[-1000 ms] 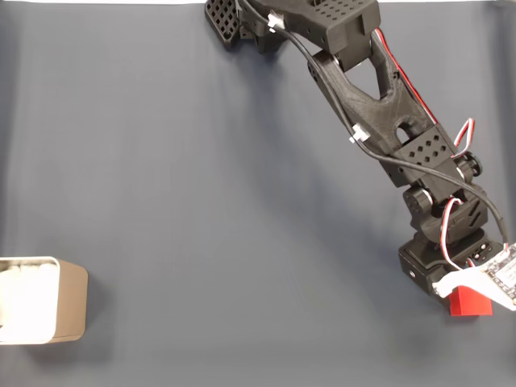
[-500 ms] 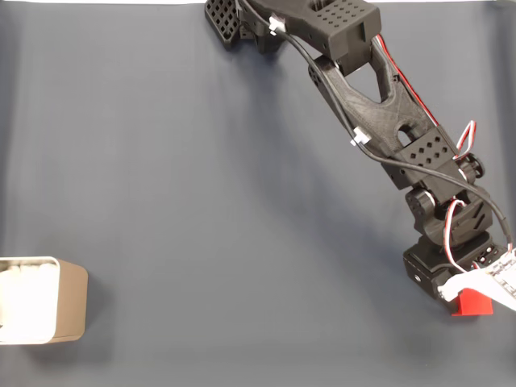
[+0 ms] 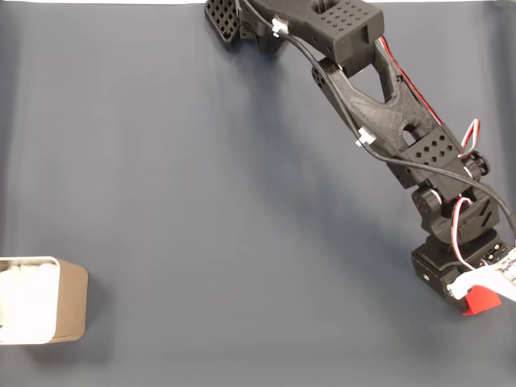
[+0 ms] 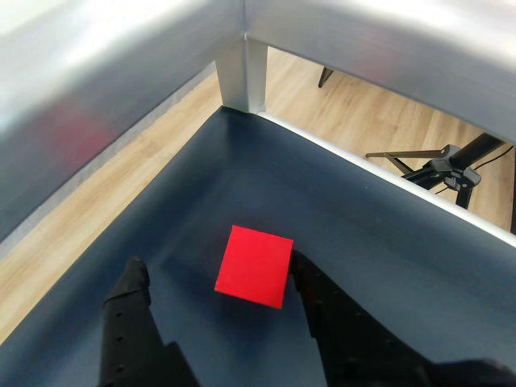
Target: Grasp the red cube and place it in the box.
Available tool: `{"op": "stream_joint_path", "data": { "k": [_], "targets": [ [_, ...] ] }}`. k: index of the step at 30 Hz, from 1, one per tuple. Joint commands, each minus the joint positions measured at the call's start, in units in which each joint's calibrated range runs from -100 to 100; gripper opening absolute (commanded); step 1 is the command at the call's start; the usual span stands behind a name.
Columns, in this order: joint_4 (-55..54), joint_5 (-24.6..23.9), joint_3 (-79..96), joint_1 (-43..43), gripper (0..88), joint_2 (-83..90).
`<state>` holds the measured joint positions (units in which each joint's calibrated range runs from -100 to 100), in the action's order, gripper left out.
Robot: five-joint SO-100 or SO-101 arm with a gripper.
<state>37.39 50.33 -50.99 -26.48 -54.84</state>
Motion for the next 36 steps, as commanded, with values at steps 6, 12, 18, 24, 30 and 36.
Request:
{"op": "stream_joint_path", "data": {
  "k": [6,12,18,24,30,36],
  "targets": [
    [-2.1,-0.3,-2.7,-1.4,39.9,0.9],
    [-2.2,-0.1,-2.7,-1.9,39.9,0.9],
    [-2.1,0.2,-2.7,-2.1,37.2,0.9],
    [-1.7,0.9,-2.4,-2.0,28.2,1.4],
    [-1.7,1.2,-2.1,-1.9,24.2,1.7],
    [-1.7,1.7,-0.9,-1.9,20.4,2.2]
  ]
}}
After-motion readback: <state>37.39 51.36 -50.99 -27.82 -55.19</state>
